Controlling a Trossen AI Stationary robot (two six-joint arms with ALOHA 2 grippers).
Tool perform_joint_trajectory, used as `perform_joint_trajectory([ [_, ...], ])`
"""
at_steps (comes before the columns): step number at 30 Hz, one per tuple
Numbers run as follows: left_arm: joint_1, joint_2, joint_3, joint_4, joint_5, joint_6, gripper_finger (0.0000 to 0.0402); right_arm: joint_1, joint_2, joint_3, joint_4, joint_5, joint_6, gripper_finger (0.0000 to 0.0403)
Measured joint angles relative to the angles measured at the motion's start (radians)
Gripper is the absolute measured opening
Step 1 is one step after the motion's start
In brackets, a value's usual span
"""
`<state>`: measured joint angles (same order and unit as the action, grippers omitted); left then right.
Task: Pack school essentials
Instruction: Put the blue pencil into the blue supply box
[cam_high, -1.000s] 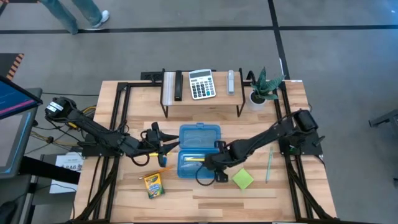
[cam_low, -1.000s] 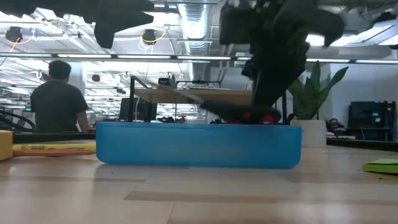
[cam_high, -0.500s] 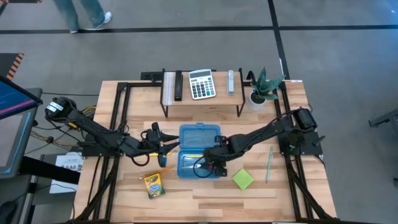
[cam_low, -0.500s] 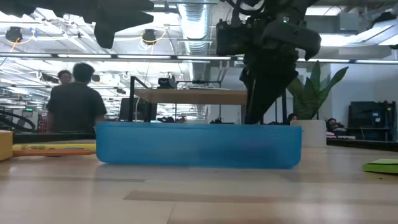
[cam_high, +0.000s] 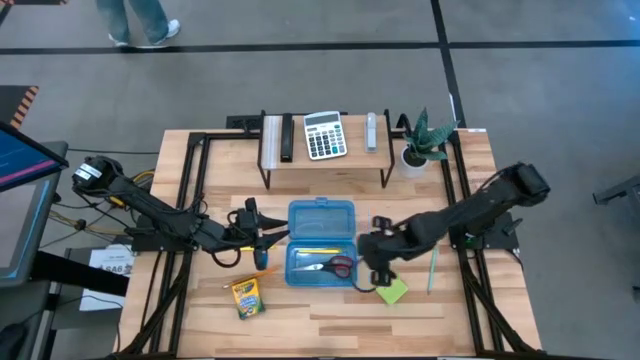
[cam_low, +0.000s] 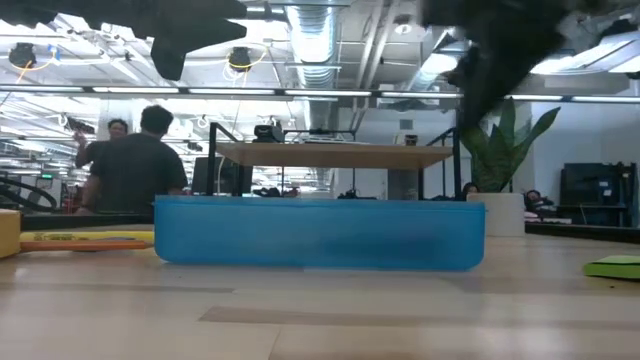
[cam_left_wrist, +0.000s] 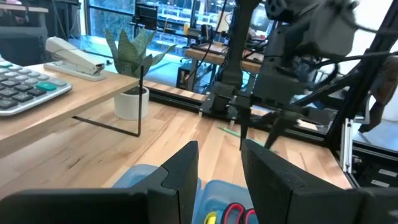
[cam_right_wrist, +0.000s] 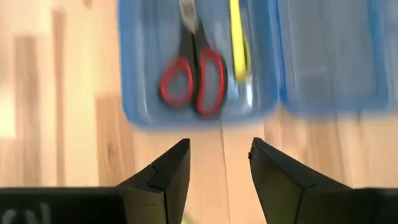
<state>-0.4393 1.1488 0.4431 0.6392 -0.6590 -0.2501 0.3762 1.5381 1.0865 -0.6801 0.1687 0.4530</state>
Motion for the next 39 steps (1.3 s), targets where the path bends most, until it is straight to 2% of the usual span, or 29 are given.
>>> perform_joint_trajectory([
  [5,0.0,0.0,0.0,0.006,0.0,-0.001,0.0112,0.05,-0.149,-0.183,-0.063,-0.016,0.208,0.0167],
  [11,0.0,0.0,0.0,0.03,-0.001,0.001,0.0112,0.133,-0.284,-0.233,-0.358,-0.039,0.553,0.0162],
  [16,0.0,0.0,0.0,0.032,-0.002,0.022,0.0112,0.224,-0.319,-0.268,-0.419,-0.044,0.754,0.0167],
  [22,0.0,0.0,0.0,0.033,0.0,0.028,0.0112,0.306,-0.315,-0.355,-0.39,-0.084,0.936,0.0184],
  [29,0.003,0.0,0.0,0.038,0.005,0.028,0.0112,0.414,-0.335,-0.496,-0.205,-0.118,1.103,0.0203],
  [39,0.003,0.0,0.0,0.064,0.007,0.028,0.0112,0.442,-0.325,-0.598,-0.085,-0.117,1.214,0.0204],
])
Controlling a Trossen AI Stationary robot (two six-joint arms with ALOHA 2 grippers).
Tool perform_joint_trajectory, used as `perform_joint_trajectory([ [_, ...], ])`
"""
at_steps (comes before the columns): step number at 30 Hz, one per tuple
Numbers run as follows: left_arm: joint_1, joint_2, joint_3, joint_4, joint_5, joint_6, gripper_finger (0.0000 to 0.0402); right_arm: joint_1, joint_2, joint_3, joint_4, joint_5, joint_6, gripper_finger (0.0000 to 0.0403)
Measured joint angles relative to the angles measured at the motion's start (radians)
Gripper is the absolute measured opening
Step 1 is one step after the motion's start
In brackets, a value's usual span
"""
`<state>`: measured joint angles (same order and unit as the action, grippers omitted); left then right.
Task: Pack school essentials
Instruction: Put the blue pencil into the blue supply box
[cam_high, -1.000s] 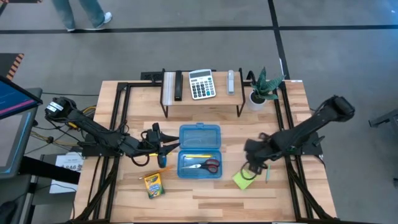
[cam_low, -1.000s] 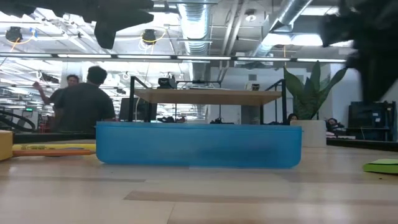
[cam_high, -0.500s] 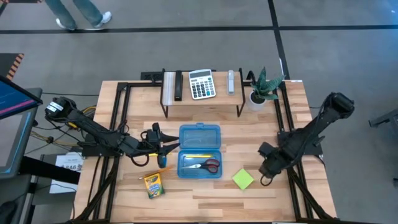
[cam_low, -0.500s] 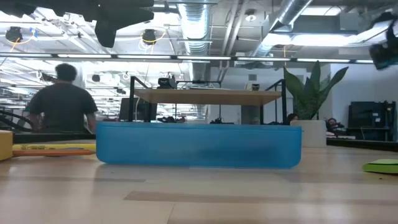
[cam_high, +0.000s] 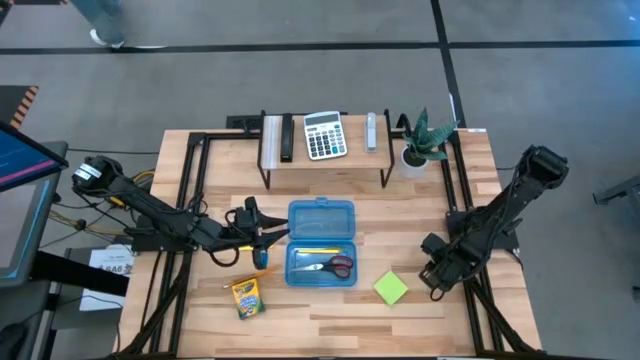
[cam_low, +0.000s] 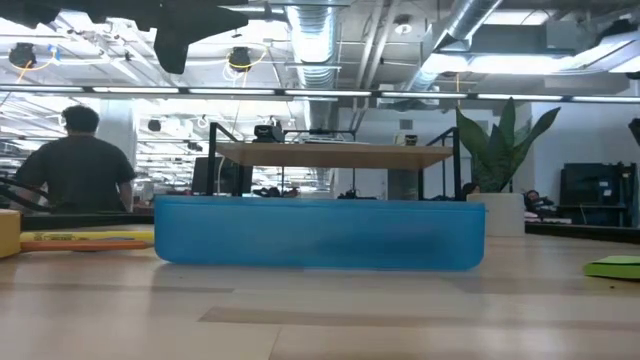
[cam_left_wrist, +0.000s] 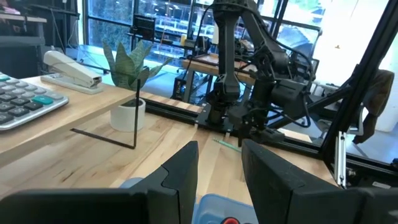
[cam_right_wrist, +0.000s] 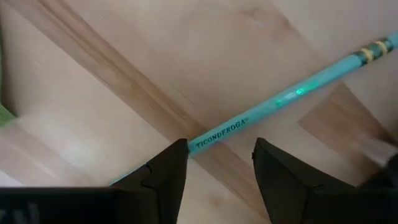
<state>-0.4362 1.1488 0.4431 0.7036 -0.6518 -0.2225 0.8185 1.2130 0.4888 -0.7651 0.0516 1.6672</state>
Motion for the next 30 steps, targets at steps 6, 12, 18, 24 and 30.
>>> perform_joint_trajectory([
  [6,0.0,0.0,0.0,-0.001,0.0,0.0,0.0112,-0.019,0.0,-0.032,0.068,0.004,-0.015,0.0204],
  [12,0.0,0.0,0.0,0.0,0.0,0.0,0.0112,-0.049,0.002,-0.033,0.071,0.012,-0.092,0.0187],
  [18,0.0,0.0,0.0,0.0,0.0,0.0,0.0112,-0.068,0.002,-0.034,0.084,0.012,-0.188,0.0147],
  [24,0.0,0.0,0.0,0.0,-0.001,0.0,0.0112,-0.096,0.003,-0.035,0.09,0.016,-0.237,0.008],
  [30,0.0,0.0,0.0,0.008,-0.01,0.015,0.0112,-0.151,0.003,-0.035,0.092,0.03,-0.31,0.001],
])
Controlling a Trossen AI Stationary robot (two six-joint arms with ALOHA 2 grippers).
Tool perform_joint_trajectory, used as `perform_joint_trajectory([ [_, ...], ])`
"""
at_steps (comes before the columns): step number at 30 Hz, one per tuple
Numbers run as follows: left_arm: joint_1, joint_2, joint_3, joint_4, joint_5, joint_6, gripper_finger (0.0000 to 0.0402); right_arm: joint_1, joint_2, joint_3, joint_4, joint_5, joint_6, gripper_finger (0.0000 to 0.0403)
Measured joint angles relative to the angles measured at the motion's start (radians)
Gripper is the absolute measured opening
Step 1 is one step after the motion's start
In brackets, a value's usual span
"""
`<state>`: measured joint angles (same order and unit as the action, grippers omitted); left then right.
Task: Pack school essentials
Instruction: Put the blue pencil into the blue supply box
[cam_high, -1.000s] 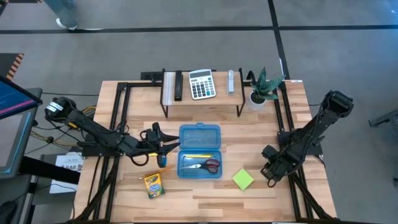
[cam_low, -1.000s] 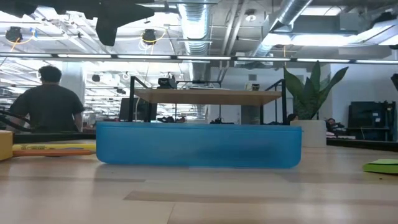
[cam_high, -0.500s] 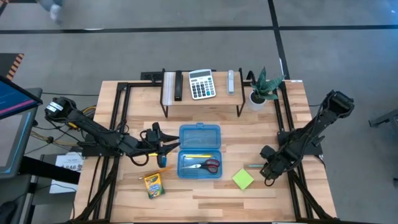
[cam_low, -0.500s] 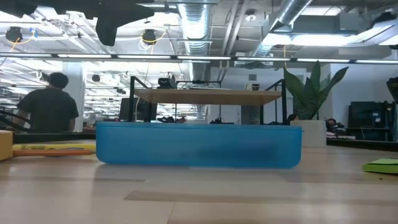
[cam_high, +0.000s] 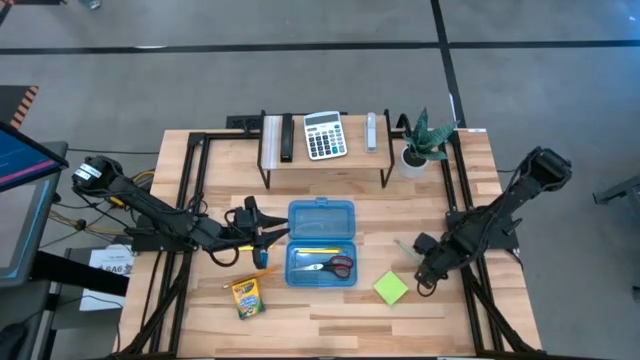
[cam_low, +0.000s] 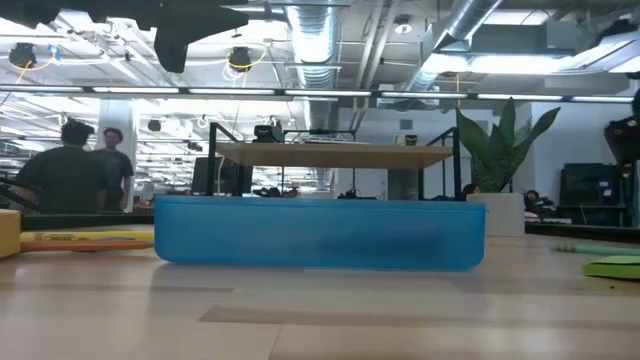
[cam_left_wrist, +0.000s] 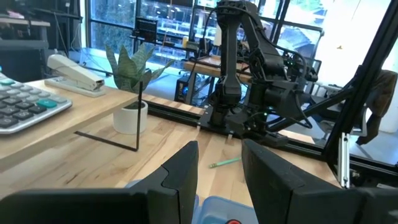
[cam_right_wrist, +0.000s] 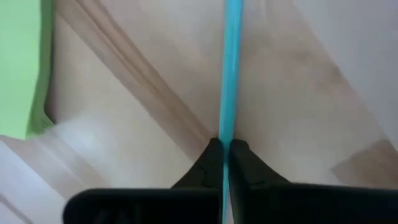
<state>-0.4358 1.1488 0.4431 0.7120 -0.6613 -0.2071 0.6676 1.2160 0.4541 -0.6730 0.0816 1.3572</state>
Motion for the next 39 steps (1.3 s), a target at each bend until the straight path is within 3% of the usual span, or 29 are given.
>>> perform_joint_trajectory([
  [29,0.0,0.0,0.0,0.002,-0.001,0.004,0.0112,-0.225,0.002,0.138,0.001,0.121,-0.358,0.0003],
  [33,0.0,0.0,0.0,0.006,-0.001,0.005,0.0112,-0.303,0.002,0.138,0.031,0.188,-0.445,0.0038],
  [39,0.0,0.0,0.0,0.006,-0.001,0.012,0.0112,-0.441,0.004,0.139,0.227,0.18,-0.65,0.012],
])
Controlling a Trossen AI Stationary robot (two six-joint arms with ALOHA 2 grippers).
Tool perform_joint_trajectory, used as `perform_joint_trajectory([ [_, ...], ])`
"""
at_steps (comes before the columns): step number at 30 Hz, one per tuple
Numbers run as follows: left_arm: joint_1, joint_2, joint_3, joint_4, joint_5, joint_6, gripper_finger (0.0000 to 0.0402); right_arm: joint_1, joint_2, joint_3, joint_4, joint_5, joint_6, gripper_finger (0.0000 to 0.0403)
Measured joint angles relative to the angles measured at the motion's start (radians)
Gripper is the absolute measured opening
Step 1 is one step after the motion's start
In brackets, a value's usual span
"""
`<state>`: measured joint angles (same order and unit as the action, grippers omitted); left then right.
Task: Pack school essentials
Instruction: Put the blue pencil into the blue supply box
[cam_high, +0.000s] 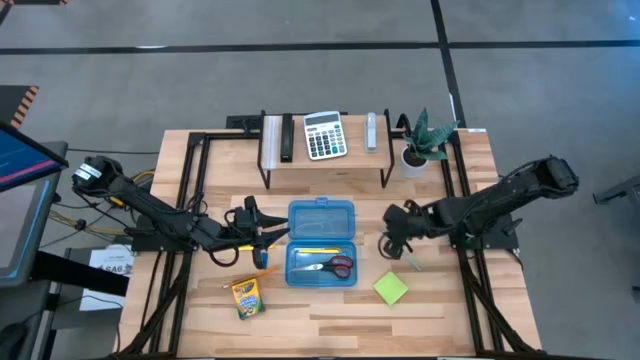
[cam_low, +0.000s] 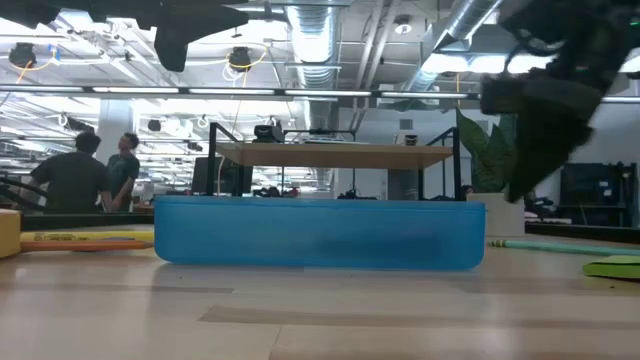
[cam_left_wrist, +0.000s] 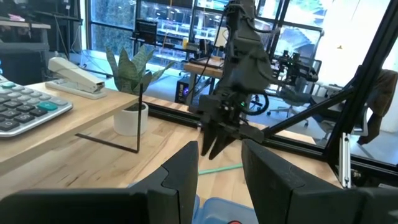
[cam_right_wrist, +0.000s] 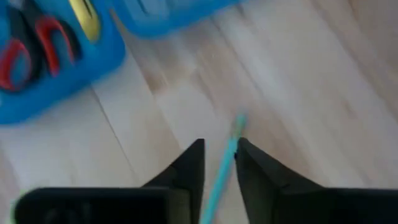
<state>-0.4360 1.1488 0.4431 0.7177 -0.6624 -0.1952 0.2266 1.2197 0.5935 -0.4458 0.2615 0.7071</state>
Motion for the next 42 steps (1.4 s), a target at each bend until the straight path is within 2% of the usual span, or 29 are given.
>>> perform_joint_trajectory([
  [4,0.0,0.0,0.0,0.0,0.0,0.004,0.0112,-0.06,0.041,0.0,0.028,-0.022,-0.083,0.0158],
  [8,0.0,0.0,0.0,0.003,0.0,0.012,0.0112,-0.087,0.124,0.0,0.044,-0.026,-0.115,0.0175],
  [14,0.0,0.0,0.001,0.001,0.0,0.014,0.0112,-0.101,0.234,0.0,0.102,-0.037,-0.133,0.0171],
  [20,0.0,0.0,0.001,0.0,0.0,0.014,0.0112,-0.121,0.285,0.005,0.115,-0.051,-0.135,0.0158],
  [25,0.0,0.0,0.001,0.0,0.0,0.014,0.0112,-0.135,0.287,0.005,0.115,-0.063,-0.138,0.0125],
  [34,0.0,0.0,0.001,0.0,0.0,0.013,0.0112,-0.138,0.29,0.003,0.119,-0.051,-0.167,0.0013],
  [42,0.0,0.0,0.001,0.0,0.0,0.013,0.0112,-0.146,0.271,0.0,0.115,-0.047,-0.18,0.0007],
])
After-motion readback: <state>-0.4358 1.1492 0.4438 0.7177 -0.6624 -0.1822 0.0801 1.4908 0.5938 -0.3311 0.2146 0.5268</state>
